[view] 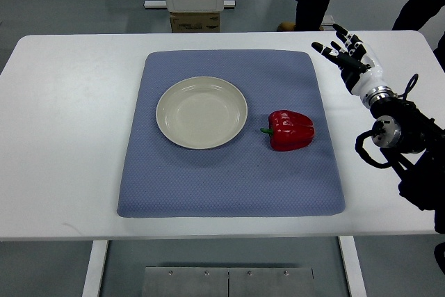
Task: Place red pepper on plate with right hand
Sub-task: 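Raise the right hand and open its fingers above the mat, then reach the right hand down over the red bell pepper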
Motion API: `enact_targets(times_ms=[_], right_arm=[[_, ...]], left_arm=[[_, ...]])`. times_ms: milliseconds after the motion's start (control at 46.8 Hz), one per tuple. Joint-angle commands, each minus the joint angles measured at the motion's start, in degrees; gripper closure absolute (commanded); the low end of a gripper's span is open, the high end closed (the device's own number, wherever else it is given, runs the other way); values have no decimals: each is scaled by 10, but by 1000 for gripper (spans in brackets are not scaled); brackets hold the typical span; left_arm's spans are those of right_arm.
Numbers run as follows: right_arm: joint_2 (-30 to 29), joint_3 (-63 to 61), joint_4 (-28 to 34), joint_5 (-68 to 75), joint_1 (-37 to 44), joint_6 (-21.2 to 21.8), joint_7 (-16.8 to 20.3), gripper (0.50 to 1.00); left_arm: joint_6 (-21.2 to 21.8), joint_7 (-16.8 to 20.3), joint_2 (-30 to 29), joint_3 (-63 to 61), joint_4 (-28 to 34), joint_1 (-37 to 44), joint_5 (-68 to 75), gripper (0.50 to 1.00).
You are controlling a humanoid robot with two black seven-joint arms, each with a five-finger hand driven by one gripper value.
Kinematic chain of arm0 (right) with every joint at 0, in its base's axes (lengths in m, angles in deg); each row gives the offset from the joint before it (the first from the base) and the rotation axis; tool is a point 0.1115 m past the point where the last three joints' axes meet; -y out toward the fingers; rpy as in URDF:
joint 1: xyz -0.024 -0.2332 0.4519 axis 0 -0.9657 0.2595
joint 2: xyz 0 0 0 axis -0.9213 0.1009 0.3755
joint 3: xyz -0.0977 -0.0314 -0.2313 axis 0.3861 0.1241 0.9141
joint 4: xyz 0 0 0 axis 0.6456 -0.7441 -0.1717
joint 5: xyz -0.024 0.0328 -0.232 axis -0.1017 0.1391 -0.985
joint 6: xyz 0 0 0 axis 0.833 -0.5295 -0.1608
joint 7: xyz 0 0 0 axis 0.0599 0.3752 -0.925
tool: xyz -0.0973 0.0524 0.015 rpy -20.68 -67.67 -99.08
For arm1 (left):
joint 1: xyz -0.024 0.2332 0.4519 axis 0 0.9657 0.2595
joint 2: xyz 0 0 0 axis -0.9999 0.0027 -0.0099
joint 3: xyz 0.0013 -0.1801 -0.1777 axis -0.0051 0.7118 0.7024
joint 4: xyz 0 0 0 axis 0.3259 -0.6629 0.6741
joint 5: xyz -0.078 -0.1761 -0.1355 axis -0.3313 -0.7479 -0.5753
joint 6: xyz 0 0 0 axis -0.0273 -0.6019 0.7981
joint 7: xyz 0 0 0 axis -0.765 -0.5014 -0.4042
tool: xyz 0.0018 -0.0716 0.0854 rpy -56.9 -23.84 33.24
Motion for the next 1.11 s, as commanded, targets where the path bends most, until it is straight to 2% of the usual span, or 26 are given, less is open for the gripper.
enact_targets(times_ms=[0,1089], right_arm=[[0,6,0,0,1,5,0,500],[13,11,0,-1,17,35,3,500]], left_arm=[[0,0,0,0,0,0,-1,500],[0,0,0,0,0,0,0,500]])
